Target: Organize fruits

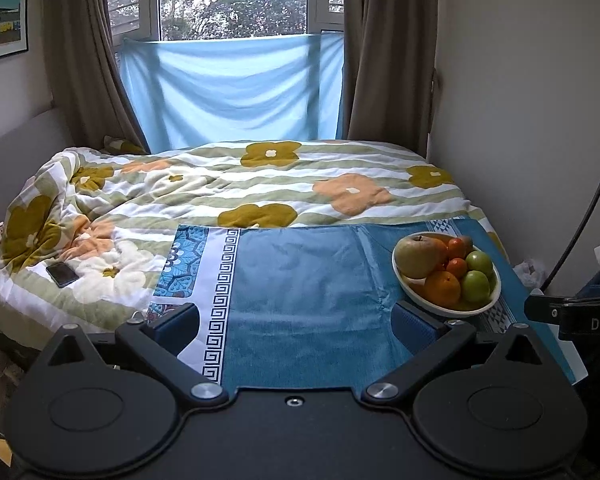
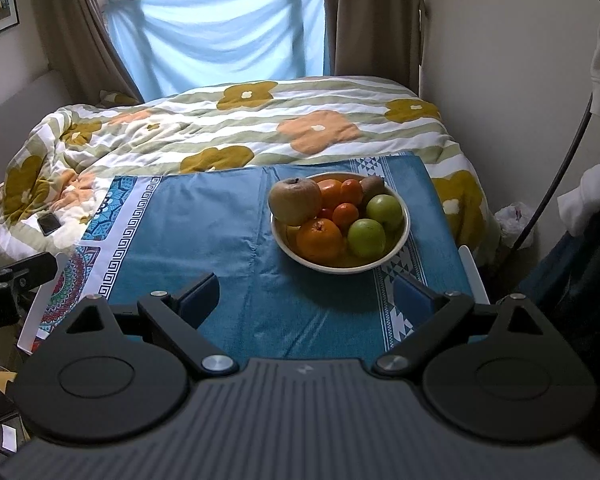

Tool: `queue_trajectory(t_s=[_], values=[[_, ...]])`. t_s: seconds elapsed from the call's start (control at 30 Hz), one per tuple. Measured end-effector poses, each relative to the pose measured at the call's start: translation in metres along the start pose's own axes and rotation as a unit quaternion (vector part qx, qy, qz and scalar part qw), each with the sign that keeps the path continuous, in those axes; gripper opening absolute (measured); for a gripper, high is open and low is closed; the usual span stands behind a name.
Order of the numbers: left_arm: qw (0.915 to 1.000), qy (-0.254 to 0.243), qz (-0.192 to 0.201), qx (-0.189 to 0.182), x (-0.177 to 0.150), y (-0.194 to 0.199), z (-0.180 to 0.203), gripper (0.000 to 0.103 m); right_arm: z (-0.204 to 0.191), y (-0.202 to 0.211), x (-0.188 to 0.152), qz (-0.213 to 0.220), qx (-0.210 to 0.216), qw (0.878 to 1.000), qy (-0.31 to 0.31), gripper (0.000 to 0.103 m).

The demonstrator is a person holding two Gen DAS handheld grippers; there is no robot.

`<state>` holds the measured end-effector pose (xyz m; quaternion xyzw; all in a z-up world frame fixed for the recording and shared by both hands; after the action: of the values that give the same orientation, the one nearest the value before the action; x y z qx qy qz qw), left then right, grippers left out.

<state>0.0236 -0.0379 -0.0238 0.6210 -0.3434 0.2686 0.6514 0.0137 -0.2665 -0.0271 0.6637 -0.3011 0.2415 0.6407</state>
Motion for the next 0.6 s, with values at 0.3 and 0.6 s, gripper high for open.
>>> queue_trajectory(t_s=[0.3,0.6], values=[[1.0,0.0,-0.001,0.001,0.001,-0.0012,-0.0012,0.103,0.0005,-0.002,0.0007,-0.003,-0.001,1.0,0.0,0.103],[1.0,0.0,-0.001,0.001,0.0013,-0.0012,-0.0013,0.103,0.0008,-0.0061,0.0015,-0.006,-0.002,1.0,-0.001,0.103]])
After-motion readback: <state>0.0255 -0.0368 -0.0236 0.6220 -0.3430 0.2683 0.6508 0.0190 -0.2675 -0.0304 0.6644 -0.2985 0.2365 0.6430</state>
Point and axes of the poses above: each gripper's, at about its wrist camera, not at the fingertips, and y roughly against the way its jaws point, z to its right, x to its top, the point moved 7 cm from there along -y, roughly the way its jaws point, and after that the axes turned 2 degrees about -z, right-handed, at the moved point
